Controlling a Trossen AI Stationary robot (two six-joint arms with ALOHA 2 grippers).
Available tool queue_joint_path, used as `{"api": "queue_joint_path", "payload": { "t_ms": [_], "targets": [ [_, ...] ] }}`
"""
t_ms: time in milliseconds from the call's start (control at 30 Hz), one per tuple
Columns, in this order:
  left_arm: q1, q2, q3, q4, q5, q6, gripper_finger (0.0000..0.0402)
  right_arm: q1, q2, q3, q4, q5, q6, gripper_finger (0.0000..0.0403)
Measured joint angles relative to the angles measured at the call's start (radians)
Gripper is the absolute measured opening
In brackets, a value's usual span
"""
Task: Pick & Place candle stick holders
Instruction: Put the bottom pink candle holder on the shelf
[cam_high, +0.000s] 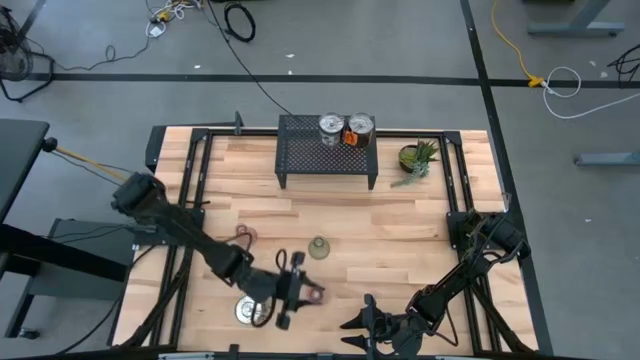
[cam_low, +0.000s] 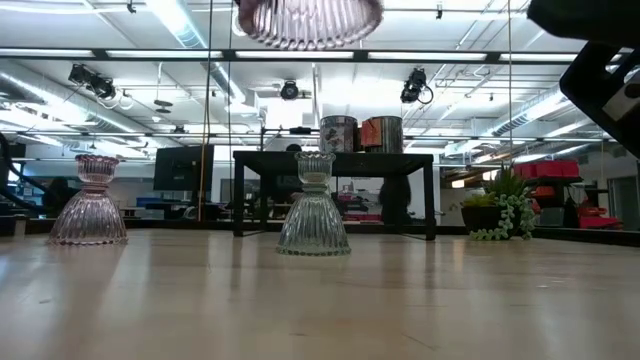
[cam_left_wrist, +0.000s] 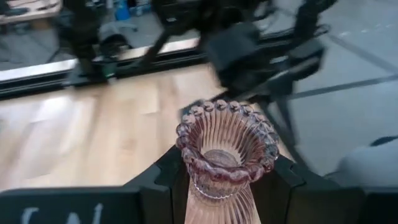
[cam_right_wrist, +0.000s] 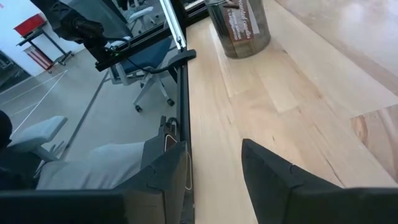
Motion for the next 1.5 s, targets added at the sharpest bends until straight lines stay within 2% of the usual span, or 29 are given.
{"api": "queue_joint_path", "payload": {
  "t_ms": [200,300,533,933,1133,1300,1500],
  "targets": [
    [0.100,-0.085,0.000,-0.085,-0.011,0.060,0.0134,0.000,0.000,0.000,0.000,0.000,0.002,0.0152],
    [0.161,-0.107,0.000,-0.103,0.017,0.093,0.0134,0.000,0.000,0.000,0.001,0.005,0.004,0.0152],
    [0.357,-0.136,0.000,-0.126,0.124,0.139,0.0134,0.000,0.000,0.000,0.049,0.007,-0.002,0.0152],
    [0.720,-0.139,0.000,-0.124,0.426,0.133,0.0134,-0.006,0.000,0.000,0.056,0.005,-0.116,0.0152],
    [0.867,-0.139,0.000,-0.094,0.527,0.138,0.0134,-0.046,0.000,0.000,0.056,0.014,-0.182,0.0152],
    [0.962,-0.138,0.000,-0.097,0.611,0.138,0.0134,-0.075,0.000,0.000,0.056,0.008,-0.188,0.0152],
    [1.016,-0.138,0.000,-0.096,0.667,0.133,0.0134,-0.084,0.000,0.000,0.044,-0.011,-0.188,0.0152]
  ]
}}
